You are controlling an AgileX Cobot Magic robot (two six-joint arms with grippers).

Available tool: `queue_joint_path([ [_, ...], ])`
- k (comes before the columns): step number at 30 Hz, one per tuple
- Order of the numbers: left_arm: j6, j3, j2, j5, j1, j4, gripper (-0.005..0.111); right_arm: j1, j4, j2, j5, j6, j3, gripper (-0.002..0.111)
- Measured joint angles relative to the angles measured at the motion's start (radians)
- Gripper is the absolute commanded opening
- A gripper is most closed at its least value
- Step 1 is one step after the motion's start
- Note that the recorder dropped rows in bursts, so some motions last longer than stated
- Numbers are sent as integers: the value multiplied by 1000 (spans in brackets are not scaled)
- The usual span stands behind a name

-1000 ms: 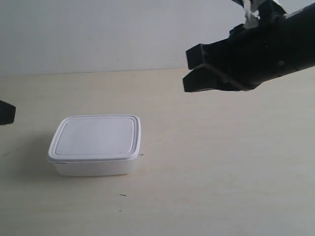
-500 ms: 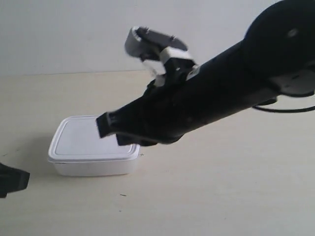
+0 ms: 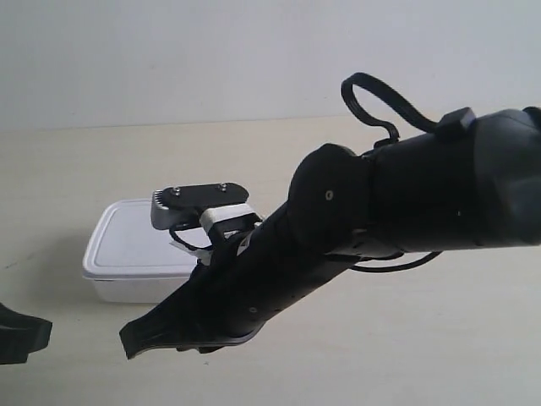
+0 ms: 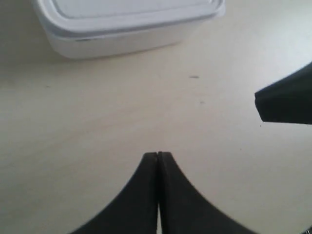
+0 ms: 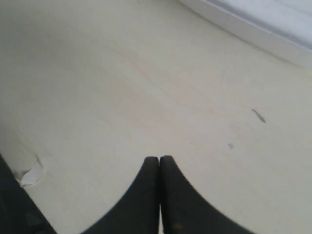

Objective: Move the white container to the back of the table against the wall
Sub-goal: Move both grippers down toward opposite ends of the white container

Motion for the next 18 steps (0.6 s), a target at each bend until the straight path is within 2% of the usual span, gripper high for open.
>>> queue_joint_path([
  [6, 4, -3, 129, -80, 0, -8, 0, 0, -6, 34, -63, 0, 0, 0],
  [18, 26, -112, 366, -166, 0, -15, 0, 0, -6, 101, -157, 0, 0, 0],
])
